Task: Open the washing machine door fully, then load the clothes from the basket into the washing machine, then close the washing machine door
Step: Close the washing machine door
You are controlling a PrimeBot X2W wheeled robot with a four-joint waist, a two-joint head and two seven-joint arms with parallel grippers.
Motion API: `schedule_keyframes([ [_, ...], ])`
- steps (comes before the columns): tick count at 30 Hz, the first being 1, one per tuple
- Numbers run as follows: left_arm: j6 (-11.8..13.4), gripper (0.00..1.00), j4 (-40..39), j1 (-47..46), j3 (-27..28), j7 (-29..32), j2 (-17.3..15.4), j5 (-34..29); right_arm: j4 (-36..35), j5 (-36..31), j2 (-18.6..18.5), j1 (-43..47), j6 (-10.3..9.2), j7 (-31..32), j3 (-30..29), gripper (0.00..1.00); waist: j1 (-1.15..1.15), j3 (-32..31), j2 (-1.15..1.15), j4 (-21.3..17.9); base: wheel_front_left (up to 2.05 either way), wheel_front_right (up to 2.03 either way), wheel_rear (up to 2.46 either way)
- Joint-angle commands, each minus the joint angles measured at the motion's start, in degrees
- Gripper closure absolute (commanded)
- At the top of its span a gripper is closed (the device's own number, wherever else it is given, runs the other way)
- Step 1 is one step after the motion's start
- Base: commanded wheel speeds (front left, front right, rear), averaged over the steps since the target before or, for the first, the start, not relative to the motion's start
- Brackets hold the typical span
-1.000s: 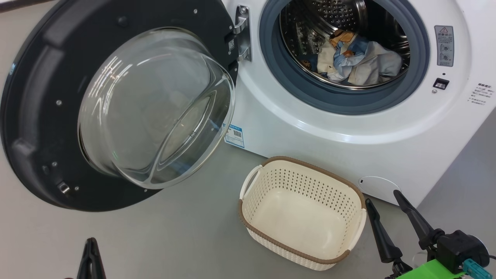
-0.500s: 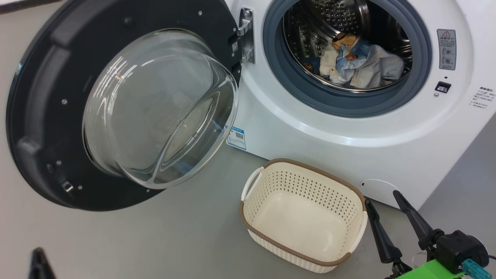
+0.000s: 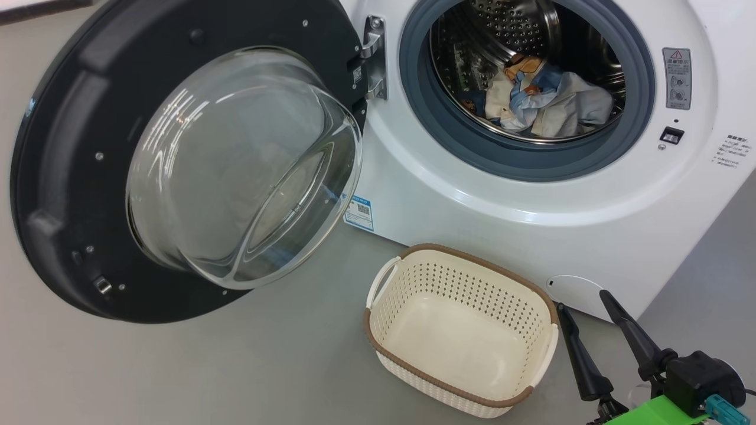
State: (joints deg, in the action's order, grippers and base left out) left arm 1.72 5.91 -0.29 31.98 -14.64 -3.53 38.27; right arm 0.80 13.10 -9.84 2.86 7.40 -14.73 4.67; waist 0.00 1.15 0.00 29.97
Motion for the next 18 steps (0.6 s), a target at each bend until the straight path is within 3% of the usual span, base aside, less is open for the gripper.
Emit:
schedule_keyframes([
  [1,-0.2,1.0,0.2,-3.8,3.4,0.3,-3.5,2.3,-1.5,-0.6,-0.5,-1.0,0.09,-0.3,1.0,0.0,0.0,0.1,0.0,0.0,0.0,0.0,0.0],
  [7,0.0,1.0,4.8,-10.1,7.6,5.9,-7.6,10.8,-1.5,-0.7,-0.4,-0.8,0.09,-0.3,0.8,0.0,0.0,0.6,0.0,0.1,0.0,0.0,0.0],
  [18,5.6,1.0,15.8,-24.9,12.9,17.6,-18.2,22.6,-1.4,-0.8,-0.7,-1.4,0.09,-0.3,1.1,0.0,0.0,1.4,0.0,-1.9,0.0,0.0,0.0],
])
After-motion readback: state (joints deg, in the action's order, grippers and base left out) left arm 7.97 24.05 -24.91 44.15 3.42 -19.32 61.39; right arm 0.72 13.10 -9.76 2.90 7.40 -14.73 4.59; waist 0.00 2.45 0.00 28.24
